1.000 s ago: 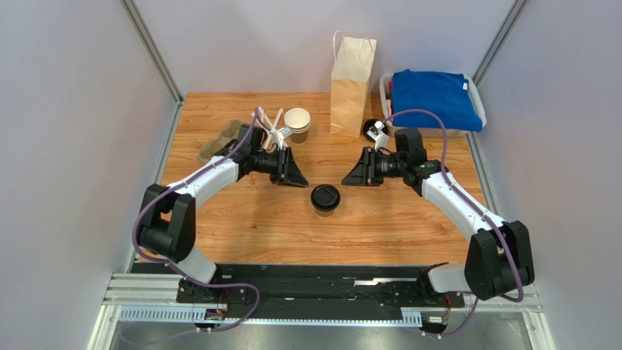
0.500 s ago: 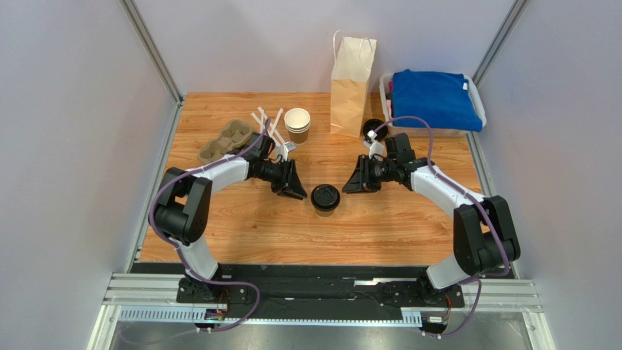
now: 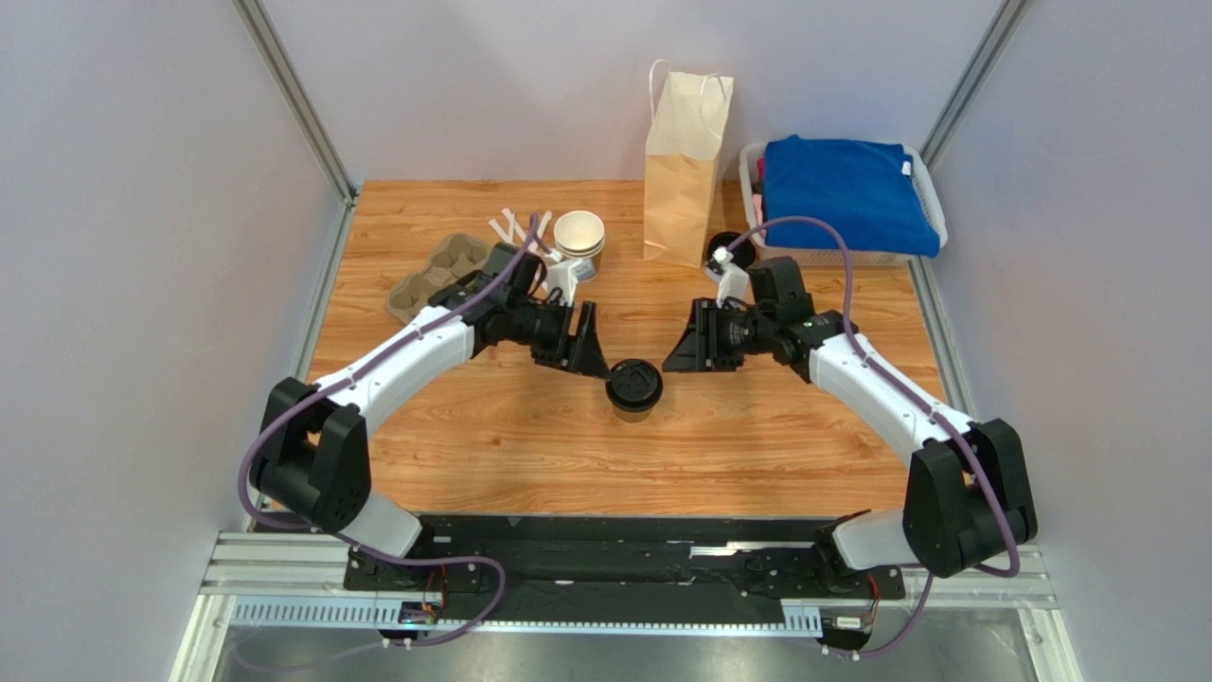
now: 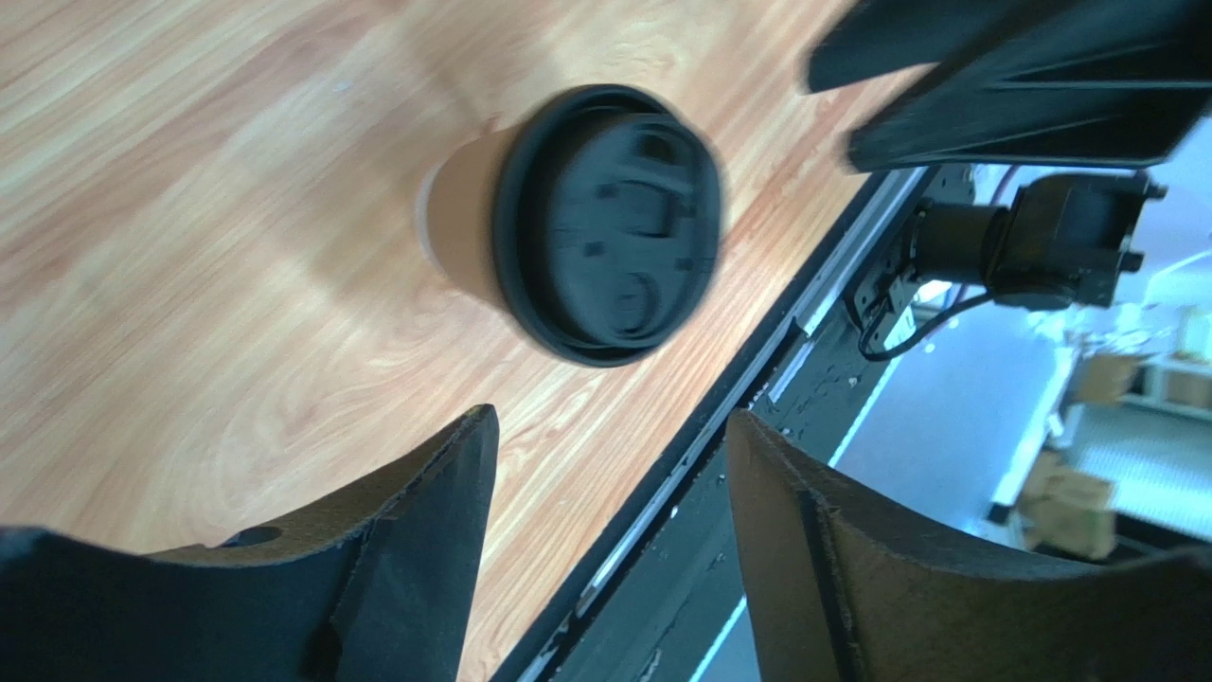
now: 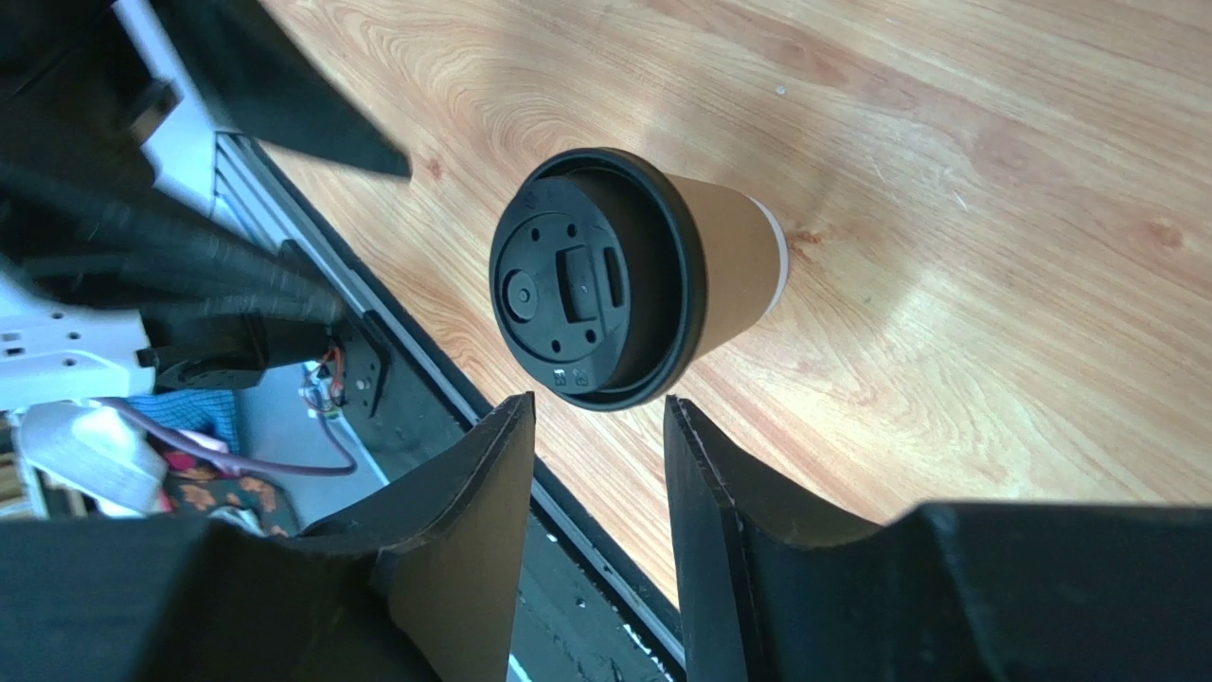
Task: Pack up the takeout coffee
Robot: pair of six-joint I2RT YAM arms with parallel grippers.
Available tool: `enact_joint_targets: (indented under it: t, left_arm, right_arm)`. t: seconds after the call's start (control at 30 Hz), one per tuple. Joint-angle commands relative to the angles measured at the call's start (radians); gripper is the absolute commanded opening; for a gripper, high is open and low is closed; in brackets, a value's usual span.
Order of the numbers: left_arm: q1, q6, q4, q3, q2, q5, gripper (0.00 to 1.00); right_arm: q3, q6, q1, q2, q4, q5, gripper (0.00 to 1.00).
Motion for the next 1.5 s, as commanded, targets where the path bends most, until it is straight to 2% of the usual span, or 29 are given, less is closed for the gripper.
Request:
enact_joint_targets:
  t: [0.0, 0.07, 0.3, 0.67, 1.33, 1.47]
  left_arm:
    - [-0.081, 0.008, -0.071, 0.072, -0.03, -0.124, 0.67]
    - [-0.086, -0.043, -0.071, 0.082, -0.016, -0.124, 0.66]
    - [-0.117, -0.081, -0.087, 0.111, 0.039, -0.133, 0.65]
    - [-0.137, -0.113, -0.041, 0.131, 0.09, -0.116, 0.56]
    - [-0.14, -0.11, -0.047, 0.154, 0.162, -0.15, 0.41]
    - [-0.138, -0.115, -0.05, 0.149, 0.183, -0.155, 0.35]
  right_arm:
    - [0.058, -0.024, 0.058, -0.001, -0.015, 0.119, 0.42]
    - [0.081, -0.024, 0.072, 0.027, -0.035, 0.147, 0.42]
    - [0.1, -0.01, 0.085, 0.067, -0.024, 0.155, 0.42]
    - [0.106, 0.01, 0.1, 0.08, -0.001, 0.143, 0.33]
    - [0.104, 0.013, 0.117, 0.139, 0.02, 0.149, 0.28]
    - [0.097, 0.013, 0.12, 0.149, 0.025, 0.147, 0.26]
